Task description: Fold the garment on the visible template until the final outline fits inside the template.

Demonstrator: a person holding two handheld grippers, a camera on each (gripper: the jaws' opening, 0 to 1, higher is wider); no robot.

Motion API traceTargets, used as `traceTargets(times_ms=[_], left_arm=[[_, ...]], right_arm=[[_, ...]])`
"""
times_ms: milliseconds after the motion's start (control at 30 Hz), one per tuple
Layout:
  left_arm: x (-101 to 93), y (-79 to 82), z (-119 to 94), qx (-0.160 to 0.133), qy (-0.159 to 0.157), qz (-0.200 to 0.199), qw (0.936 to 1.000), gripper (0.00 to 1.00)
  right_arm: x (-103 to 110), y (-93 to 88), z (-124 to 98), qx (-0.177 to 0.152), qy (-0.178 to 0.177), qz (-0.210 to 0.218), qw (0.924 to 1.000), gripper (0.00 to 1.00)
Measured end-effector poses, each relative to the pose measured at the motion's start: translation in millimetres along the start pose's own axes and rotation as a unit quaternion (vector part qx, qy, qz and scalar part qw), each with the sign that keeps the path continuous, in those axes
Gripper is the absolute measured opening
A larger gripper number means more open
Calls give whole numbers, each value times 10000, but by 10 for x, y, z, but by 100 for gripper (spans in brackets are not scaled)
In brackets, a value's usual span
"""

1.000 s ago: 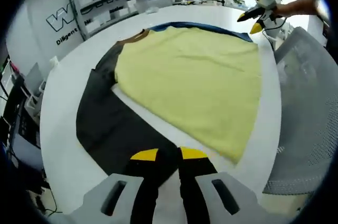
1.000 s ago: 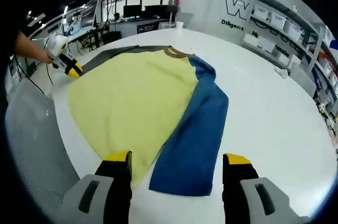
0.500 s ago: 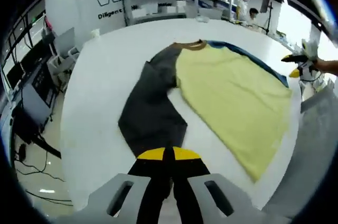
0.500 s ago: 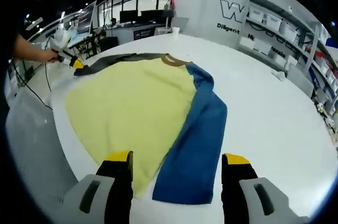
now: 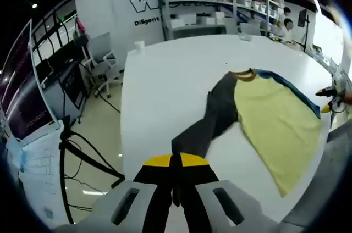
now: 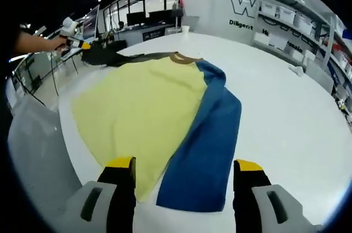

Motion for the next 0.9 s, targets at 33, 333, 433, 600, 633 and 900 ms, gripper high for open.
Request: traceTargets(times_ms=[33, 333, 433, 600, 633, 900], left_arm=[[30, 24, -10, -12, 32, -26, 10000, 2], [270, 154, 25, -44, 260, -131, 9996, 2], [299, 197, 27, -17, 290, 21, 9996, 2], [364, 254, 33, -25, 306, 46, 9995, 2], [365, 256, 35, -26, 305, 52, 9995, 2], [328, 239, 75, 40, 249, 99, 9996, 2]], right_arm=[[5, -9, 1, 22, 0, -15, 10000, 69], [4, -161, -33, 192, -33, 6, 9998, 61], [14, -237, -58, 277, -31, -5, 9996, 56], [53, -284, -78, 375, 58, 8, 9993, 38], [72, -295, -67, 396, 84, -11, 9992, 36], [221, -397, 0, 615, 276, -431, 9968, 30]])
Point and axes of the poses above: the point that each gripper's makers call its tool centre point, and the gripper's own axes: z roughly forward along the fingers, x roughly to its left, y roughly out of its top, the point moved 4 cm from there along -z, roughly backward along the fingers, and after that the axes turned 2 degrees about -y, right-handed, at the moved point
